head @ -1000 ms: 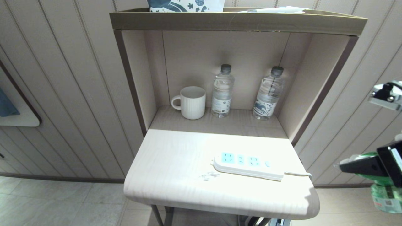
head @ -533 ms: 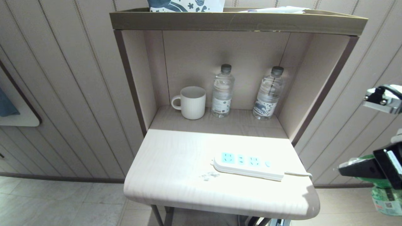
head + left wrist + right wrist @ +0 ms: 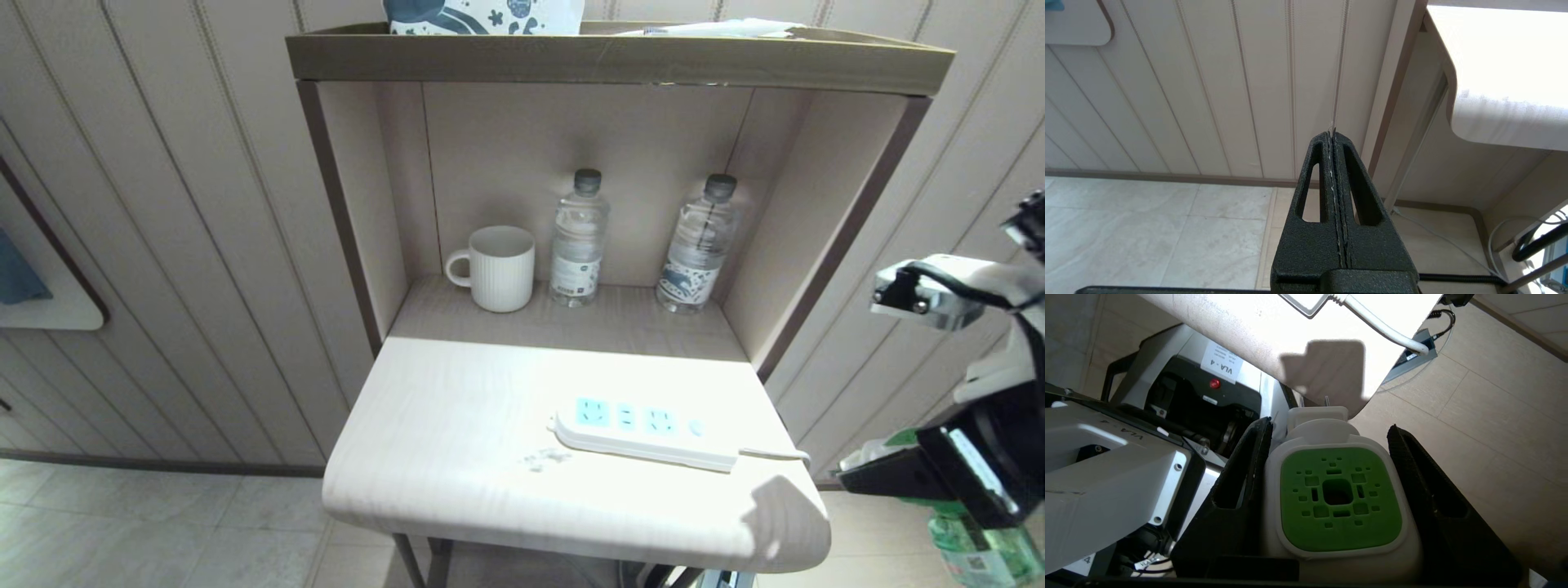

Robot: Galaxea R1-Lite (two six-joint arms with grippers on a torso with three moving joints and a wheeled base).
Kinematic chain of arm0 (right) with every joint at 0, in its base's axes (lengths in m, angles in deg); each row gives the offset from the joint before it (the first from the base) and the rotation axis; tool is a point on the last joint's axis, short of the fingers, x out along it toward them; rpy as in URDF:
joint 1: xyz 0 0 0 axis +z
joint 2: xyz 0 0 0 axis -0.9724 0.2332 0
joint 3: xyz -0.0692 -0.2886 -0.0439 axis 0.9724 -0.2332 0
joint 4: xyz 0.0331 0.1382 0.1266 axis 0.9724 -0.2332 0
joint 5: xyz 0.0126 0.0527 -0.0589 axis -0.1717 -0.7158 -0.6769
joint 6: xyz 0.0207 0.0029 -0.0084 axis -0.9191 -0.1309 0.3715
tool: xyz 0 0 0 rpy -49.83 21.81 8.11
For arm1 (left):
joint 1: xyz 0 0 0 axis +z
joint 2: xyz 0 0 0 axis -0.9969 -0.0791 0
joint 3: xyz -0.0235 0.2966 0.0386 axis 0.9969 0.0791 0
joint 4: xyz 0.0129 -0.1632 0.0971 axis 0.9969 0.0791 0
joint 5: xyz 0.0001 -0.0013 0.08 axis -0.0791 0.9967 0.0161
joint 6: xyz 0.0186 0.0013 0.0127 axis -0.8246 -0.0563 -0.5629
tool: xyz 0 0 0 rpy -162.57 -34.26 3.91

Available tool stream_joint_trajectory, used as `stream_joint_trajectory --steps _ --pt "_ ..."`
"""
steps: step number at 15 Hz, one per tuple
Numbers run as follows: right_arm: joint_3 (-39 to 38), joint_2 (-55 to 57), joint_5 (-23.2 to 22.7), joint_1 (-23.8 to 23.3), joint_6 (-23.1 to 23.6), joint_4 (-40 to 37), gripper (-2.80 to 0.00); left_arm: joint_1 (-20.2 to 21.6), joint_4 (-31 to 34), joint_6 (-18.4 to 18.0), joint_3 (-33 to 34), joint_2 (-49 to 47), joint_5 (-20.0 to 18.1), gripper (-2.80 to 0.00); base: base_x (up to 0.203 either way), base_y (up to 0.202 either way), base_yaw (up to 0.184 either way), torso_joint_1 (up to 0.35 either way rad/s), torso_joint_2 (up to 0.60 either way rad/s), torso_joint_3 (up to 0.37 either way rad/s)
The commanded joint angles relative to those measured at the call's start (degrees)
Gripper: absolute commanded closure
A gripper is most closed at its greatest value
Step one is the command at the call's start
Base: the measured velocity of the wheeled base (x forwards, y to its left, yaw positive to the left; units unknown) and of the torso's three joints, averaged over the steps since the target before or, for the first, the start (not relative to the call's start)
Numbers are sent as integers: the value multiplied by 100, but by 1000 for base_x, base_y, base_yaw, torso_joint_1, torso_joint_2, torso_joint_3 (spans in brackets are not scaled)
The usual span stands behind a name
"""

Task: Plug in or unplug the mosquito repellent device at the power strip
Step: Insert the plug into the socket

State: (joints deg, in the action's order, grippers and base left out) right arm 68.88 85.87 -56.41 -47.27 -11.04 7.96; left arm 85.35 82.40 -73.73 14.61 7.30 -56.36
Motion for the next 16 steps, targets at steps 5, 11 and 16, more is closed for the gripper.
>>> stream_joint_trajectory --steps 5,11,16 --pt "157 596 15 406 285 -19 0 -6 -1 4 -5 -8 1 0 0 0 0 176 -407 -227" --pt "431 1170 6 544 347 -24 0 -7 -1 4 -7 -8 1 0 0 0 0 239 -524 -290" --pt "558 1442 24 731 334 -24 0 2 -1 5 10 -8 1 0 0 0 0 266 -574 -307"
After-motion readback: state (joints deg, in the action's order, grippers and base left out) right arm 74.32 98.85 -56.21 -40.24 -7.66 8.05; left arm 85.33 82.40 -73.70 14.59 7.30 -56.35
